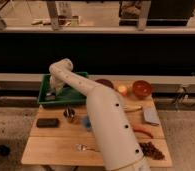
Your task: Wipe tray with brush
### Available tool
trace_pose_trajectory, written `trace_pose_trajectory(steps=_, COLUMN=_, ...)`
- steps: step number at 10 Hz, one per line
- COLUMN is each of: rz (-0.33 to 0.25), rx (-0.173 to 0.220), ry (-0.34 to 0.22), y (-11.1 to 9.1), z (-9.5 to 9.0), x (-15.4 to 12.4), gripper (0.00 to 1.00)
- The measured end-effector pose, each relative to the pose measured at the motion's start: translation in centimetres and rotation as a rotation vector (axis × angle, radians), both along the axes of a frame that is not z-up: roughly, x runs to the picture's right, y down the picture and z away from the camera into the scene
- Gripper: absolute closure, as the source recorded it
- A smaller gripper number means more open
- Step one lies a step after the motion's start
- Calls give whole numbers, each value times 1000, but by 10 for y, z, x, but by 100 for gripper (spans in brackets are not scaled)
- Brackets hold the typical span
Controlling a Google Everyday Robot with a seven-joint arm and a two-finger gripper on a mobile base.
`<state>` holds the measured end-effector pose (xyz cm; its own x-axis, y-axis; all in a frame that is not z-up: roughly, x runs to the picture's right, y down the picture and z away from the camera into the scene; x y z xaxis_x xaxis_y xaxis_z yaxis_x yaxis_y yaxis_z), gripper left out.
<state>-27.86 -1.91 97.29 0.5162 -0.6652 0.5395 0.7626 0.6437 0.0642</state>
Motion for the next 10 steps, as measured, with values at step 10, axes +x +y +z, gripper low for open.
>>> trace_pose_trajectory(steps=10, rz=19, rx=-13, ry=150, y=13, z=4, x=62, gripper=97)
